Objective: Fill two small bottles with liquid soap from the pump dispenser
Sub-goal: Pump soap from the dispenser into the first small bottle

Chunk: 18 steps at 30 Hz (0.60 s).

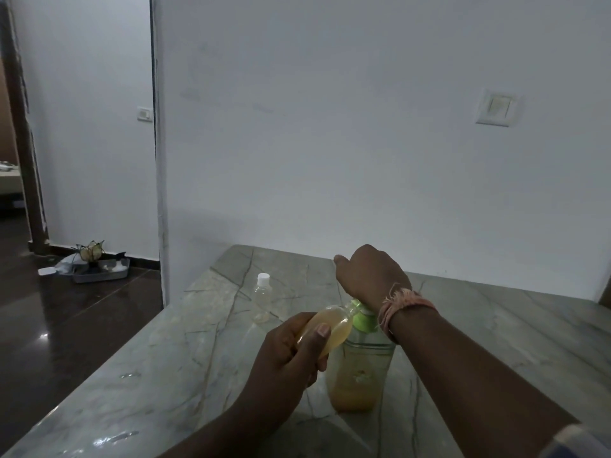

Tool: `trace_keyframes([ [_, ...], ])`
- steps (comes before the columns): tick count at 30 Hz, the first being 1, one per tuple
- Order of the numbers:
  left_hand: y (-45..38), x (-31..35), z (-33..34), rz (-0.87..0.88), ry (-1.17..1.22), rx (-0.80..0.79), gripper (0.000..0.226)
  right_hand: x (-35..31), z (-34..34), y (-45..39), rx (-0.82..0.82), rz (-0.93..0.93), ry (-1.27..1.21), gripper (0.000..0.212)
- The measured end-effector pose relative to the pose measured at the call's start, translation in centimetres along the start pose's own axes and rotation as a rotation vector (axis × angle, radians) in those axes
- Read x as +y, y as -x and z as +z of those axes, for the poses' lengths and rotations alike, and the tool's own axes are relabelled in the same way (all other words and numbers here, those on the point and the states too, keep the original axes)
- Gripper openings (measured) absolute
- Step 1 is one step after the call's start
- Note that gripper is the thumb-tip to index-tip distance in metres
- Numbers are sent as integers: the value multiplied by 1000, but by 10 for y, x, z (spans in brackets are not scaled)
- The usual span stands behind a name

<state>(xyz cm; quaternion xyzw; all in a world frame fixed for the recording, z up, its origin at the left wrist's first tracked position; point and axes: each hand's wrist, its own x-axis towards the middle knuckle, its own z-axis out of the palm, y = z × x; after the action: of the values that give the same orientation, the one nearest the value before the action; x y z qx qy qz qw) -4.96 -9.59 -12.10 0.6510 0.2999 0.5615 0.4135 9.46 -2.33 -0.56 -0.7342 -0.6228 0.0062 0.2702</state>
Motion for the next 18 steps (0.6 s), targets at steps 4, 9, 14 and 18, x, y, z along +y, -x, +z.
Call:
trace_keyframes([
  [4, 0, 0, 0, -3, 4, 5, 38, 4, 4, -1, -22, 21, -31, 39],
  [9, 0, 2, 0, 0, -41, 14, 32, -2, -2, 0, -47, -27, 37, 38],
  [14, -1, -1, 0, 7, -29, -5, 32, 1, 3, -4, -9, -26, -37, 44],
  [18, -1, -2, 1, 9, -17, -3, 36, 3, 5, -4, -32, -10, 15, 42],
])
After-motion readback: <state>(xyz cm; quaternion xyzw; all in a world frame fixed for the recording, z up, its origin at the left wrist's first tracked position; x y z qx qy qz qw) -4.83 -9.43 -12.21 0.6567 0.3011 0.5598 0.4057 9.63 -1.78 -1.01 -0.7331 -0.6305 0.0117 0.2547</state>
